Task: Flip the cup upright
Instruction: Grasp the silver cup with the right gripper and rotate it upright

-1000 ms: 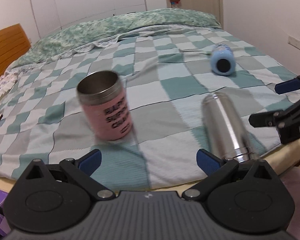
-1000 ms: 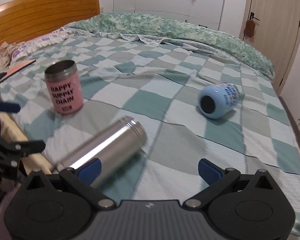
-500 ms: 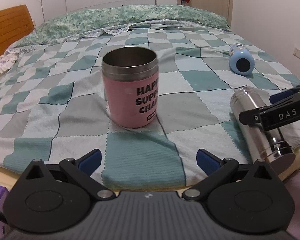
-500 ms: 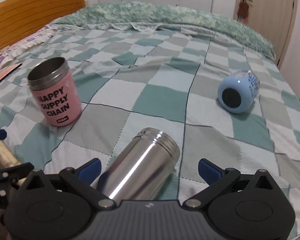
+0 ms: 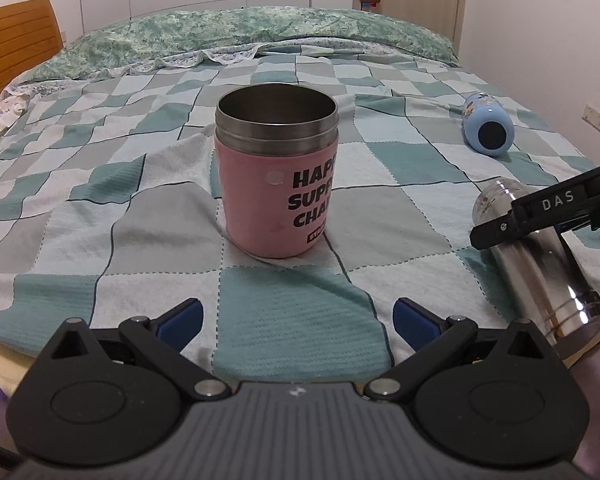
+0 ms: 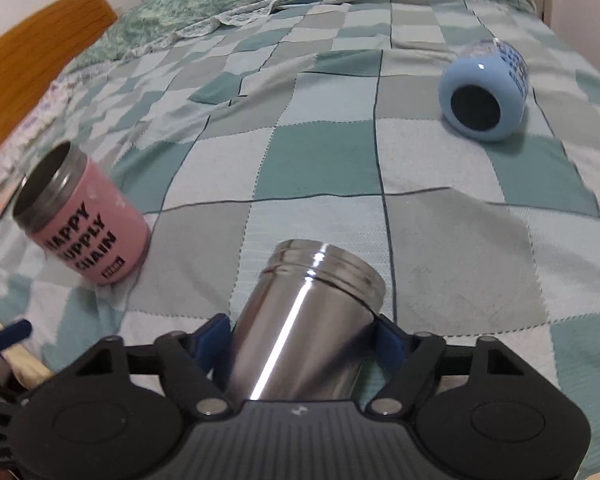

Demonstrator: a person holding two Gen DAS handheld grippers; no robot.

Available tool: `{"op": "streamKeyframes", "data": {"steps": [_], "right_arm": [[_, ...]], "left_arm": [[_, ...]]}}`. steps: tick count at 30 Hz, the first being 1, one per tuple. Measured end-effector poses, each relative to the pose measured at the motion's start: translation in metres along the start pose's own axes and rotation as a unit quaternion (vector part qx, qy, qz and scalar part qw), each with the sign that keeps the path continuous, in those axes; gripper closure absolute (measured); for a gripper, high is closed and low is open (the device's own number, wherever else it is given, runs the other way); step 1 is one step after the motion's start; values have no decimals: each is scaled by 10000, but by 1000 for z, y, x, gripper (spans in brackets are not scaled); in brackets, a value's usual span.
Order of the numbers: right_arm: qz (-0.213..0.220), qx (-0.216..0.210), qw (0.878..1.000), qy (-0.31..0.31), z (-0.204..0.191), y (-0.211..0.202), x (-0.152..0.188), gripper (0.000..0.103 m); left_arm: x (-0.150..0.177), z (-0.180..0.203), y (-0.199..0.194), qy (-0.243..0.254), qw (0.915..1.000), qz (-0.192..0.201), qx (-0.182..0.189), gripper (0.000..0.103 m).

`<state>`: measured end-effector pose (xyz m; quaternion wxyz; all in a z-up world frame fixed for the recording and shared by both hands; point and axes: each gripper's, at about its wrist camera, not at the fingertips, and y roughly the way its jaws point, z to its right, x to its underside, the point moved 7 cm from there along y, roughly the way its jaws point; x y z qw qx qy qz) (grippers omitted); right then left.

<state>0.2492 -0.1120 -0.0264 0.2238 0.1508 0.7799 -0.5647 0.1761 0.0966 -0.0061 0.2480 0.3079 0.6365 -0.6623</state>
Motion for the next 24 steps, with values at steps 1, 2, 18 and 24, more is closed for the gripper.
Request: {"op": "streamKeyframes", "data": {"steps": [1, 2, 18, 24], "right_arm": [[27, -33, 10000, 7, -1, -1, -1, 31], [52, -55, 10000, 8, -2, -2, -1, 32], [1286, -680, 9881, -492, -32, -61, -14, 39], [2098, -784, 9713, -805, -47, -88, -26, 41]], "left_arm": [[0, -1, 0, -6, 10000, 2, -2, 0], [0, -1, 0, -10, 10000, 3, 3, 0], [-10, -10, -4, -102, 9999, 128, -42, 0], [-15, -15, -9, -180, 9996, 212, -67, 0]]}}
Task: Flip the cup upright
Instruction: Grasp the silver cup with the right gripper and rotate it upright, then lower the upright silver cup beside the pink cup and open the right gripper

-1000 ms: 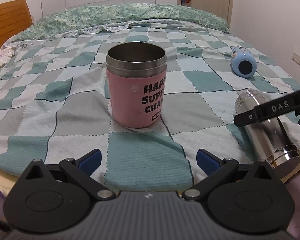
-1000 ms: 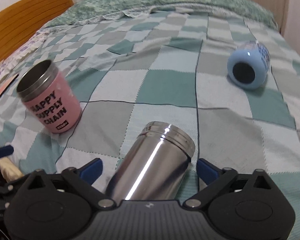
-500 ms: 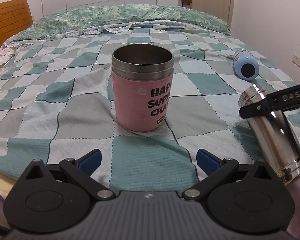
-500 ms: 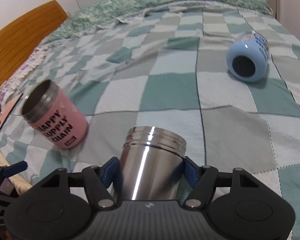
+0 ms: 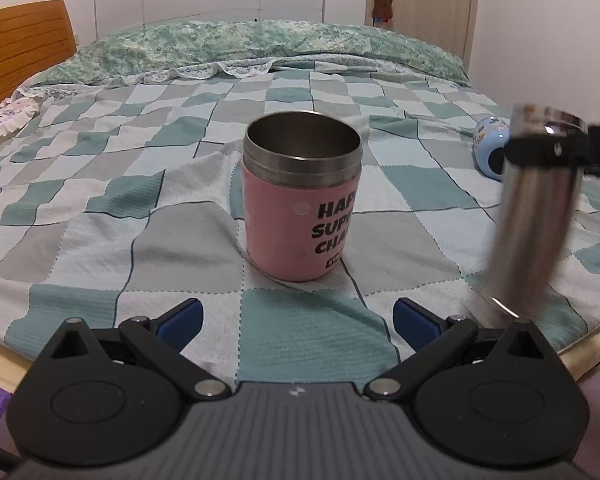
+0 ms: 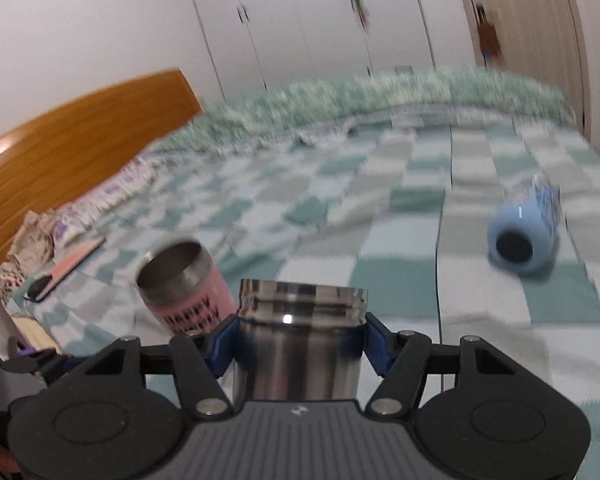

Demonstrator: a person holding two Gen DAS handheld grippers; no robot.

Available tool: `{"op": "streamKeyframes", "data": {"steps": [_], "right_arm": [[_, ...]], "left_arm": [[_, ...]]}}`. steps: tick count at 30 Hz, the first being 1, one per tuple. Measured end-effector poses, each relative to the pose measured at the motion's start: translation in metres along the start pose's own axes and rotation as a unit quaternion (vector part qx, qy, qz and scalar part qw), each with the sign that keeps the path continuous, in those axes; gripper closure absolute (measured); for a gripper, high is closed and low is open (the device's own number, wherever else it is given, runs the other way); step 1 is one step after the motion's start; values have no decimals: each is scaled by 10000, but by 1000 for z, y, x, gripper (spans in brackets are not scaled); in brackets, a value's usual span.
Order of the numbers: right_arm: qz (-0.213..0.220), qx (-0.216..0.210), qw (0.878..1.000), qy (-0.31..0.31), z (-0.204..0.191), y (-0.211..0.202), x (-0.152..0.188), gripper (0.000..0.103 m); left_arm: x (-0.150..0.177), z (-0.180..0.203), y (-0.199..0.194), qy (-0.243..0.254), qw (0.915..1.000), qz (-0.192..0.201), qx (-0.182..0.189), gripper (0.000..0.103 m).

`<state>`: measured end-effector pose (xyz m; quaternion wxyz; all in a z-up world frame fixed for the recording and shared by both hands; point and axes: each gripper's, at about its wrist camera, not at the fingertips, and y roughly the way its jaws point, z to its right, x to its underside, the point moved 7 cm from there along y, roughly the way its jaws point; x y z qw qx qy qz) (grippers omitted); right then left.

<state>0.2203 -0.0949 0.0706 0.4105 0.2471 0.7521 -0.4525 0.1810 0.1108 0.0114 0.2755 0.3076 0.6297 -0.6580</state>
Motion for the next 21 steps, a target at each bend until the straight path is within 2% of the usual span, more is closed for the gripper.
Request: {"op": "streamKeyframes", "data": {"steps": [6, 11, 15, 19, 21], "right_arm": [[804, 122, 9957, -438, -15, 4, -22, 42], [1091, 422, 9886, -947, -29, 27, -33, 42], [931, 413, 9886, -1105, -36, 48, -30, 42], [518, 501, 9899, -1218, -37, 74, -11, 42], [614, 502, 9885, -1286, -40, 74, -9, 41]], "left_arm": [[-5, -4, 0, -61, 9999, 37, -93, 0], [-7, -7, 2, -102, 9998, 48, -142, 0], [-7, -10, 6, -110, 9998, 38, -182, 0], [-6, -12, 10, -119, 9997, 13, -234, 0], [-5, -12, 12, -120, 9996, 0, -261, 0]]}}
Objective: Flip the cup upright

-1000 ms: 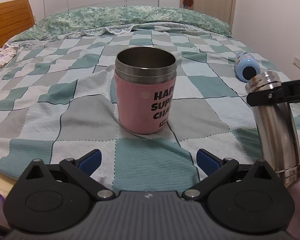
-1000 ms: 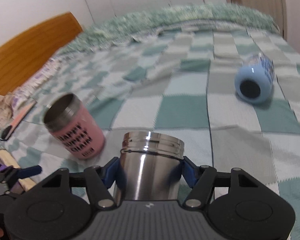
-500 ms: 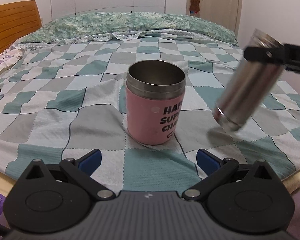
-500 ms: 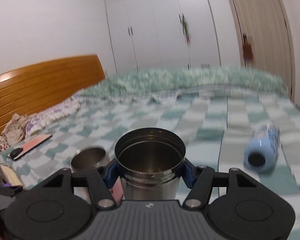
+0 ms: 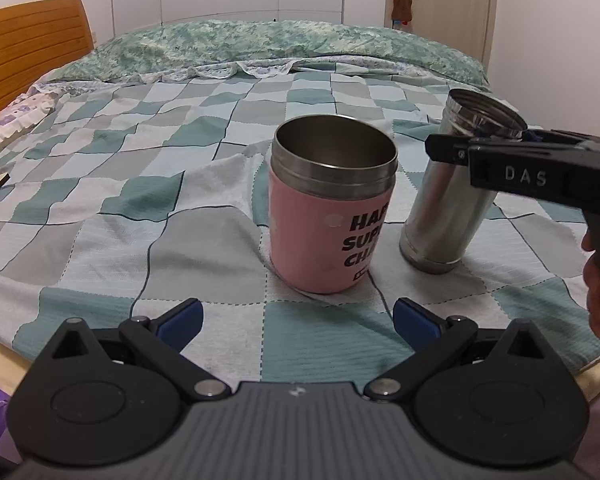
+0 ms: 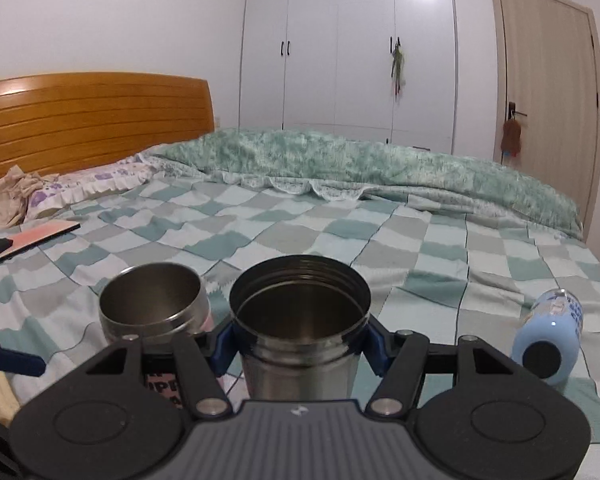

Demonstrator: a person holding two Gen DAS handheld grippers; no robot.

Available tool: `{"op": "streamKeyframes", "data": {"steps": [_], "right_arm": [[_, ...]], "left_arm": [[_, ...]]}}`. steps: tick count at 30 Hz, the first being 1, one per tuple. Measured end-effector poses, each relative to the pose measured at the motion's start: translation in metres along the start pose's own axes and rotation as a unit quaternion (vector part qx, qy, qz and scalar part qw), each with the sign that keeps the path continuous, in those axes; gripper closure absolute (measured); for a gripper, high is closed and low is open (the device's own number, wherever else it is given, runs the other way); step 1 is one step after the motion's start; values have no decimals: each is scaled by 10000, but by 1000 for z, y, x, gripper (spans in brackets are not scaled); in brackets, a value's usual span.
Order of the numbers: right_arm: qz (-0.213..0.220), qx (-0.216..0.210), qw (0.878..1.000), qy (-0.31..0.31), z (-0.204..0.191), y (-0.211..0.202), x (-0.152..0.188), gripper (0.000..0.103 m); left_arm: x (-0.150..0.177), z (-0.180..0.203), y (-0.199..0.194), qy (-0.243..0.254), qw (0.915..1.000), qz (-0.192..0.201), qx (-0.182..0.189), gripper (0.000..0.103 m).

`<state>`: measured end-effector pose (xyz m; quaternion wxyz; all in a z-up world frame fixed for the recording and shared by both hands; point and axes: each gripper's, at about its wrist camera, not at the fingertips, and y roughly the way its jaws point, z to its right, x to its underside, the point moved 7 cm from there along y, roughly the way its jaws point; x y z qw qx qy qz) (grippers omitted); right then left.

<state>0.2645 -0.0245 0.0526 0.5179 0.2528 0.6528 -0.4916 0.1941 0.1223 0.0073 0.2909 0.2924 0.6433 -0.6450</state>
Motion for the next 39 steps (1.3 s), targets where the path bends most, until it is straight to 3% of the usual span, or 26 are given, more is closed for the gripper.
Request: {"op": "streamKeyframes", "data": {"steps": [2, 5, 9, 16, 24, 31, 39], "right_arm": [[-89, -47, 9999, 48, -1, 1, 0, 40], [-123, -105, 9997, 189, 4, -3, 3, 9], [274, -117, 9991, 306, 19, -33, 8, 1], [1187, 142, 9926, 217, 54, -126, 57, 0], [1471, 709, 9863, -218, 76, -199, 128, 0], [1426, 741, 9865, -302, 78, -205, 156, 0], [1510, 707, 9857, -260, 75, -206, 157, 0]], "left_arm": [[1, 0, 0, -10, 10000, -8, -30, 0], [1, 2, -4, -33, 10000, 79, 5, 0], [3, 15, -19, -13, 9990, 422, 127, 0], [28, 66, -57, 69, 9859, 1618, 422, 0], [79, 120, -69, 169, 9641, 2579, 609, 0], [85, 128, -74, 201, 9563, 2860, 571, 0], [87, 129, -74, 236, 9562, 2873, 517, 0]]}}
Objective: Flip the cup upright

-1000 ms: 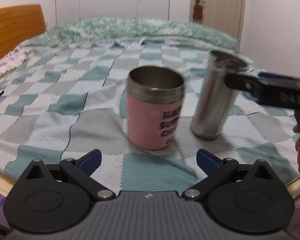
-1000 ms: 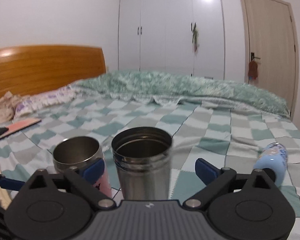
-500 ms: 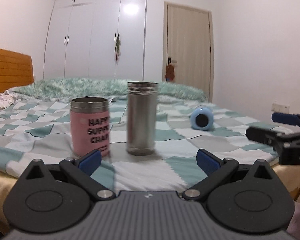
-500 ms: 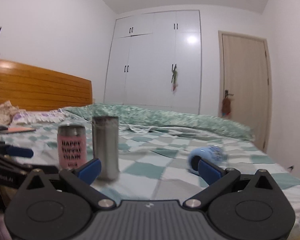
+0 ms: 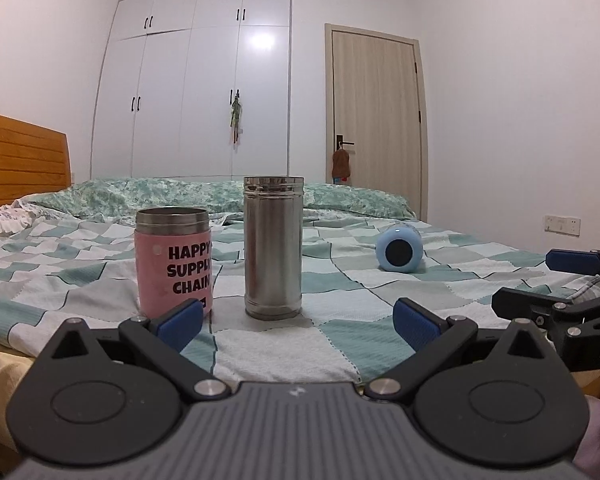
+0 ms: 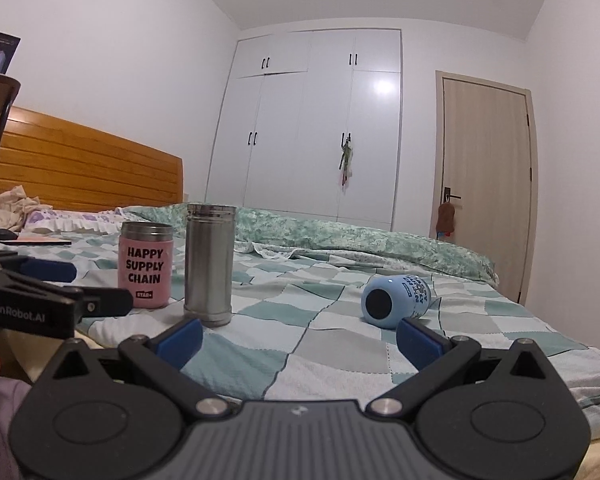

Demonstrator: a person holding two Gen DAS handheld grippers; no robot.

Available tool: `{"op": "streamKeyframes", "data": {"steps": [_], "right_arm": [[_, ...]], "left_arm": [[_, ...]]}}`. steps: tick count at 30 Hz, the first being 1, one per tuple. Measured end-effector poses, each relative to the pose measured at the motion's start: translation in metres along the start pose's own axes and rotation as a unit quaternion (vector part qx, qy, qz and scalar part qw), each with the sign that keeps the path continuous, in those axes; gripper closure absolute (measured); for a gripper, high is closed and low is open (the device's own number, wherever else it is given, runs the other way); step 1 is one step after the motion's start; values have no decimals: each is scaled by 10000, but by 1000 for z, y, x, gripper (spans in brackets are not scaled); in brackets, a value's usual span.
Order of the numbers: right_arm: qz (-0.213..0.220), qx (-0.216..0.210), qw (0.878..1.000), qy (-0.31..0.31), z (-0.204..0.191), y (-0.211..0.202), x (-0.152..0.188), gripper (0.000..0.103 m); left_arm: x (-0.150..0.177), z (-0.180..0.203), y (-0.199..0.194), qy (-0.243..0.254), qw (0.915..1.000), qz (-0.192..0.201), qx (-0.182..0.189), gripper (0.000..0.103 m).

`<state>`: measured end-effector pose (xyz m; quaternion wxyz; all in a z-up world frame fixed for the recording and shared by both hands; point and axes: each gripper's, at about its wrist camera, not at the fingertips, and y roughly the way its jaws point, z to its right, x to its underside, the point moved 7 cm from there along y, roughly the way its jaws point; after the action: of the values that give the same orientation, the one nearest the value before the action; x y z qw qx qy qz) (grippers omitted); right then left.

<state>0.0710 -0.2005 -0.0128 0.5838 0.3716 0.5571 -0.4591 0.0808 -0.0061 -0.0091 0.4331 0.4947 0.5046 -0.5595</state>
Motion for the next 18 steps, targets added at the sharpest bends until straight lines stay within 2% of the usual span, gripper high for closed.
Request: {"op": "streamKeyframes", "data": {"steps": [18], "right_arm": [[-5, 24, 10000, 48, 2, -3, 1, 0]], "left_arm": [[1, -1, -1, 2, 10000, 20, -4, 0]]}}
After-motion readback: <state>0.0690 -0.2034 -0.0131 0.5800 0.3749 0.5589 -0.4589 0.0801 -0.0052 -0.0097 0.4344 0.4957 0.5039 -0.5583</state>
